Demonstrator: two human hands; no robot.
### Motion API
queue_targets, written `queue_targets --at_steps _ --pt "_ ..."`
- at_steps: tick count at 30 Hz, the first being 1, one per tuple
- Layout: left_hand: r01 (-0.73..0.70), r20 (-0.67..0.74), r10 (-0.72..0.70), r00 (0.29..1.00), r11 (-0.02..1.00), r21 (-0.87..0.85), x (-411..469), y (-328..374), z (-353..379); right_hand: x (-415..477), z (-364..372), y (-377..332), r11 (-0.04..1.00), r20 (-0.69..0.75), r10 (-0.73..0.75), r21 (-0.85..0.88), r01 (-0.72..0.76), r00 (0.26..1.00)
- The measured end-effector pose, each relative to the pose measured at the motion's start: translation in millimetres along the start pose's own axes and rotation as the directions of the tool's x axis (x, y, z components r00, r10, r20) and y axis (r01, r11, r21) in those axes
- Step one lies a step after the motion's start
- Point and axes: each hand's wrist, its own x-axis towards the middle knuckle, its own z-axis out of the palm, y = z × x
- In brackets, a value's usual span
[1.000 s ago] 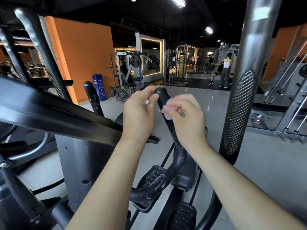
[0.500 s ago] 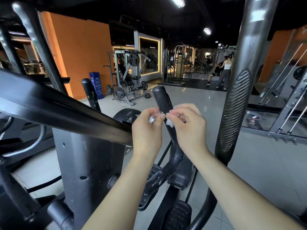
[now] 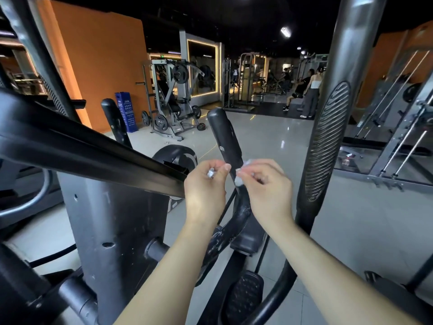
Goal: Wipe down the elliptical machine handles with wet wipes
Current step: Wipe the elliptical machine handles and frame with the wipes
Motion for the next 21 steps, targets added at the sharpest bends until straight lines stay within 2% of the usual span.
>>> queue_targets --at_steps 4,13,16,18,21 --pt "0.01 -0.008 -0.01 1.0 1.0 0.0 0.5 0.2 0.9 23.4 12.1 -1.3 0.996 -0.017 -0.027 0.08 0.028 0.999" --pt "0.001 -0.006 -0.001 1.0 1.0 -0.02 0.7 -1.5 0.0 -33.4 -4.1 44.7 0.997 -0.012 0.057 -0.049 -0.058 0.998" --pt "0.006 0.001 -0.006 1.0 0.999 -0.034 1.9 -0.8 -0.6 -58.4 -9.2 49.4 0.971 -0.014 0.225 -0.078 -0.225 0.974" --pt "0.007 0.008 -0.007 1.0 1.0 -0.02 2.1 0.5 -0.8 -70.2 -15.9 46.4 0.919 0.028 0.392 -0.049 -0.39 0.92" --pt "0.015 0.022 -0.015 1.0 1.0 -0.004 1.1 3.3 -2.9 -75.8 -28.0 30.9 0.844 0.216 0.533 -0.065 -0.533 0.818"
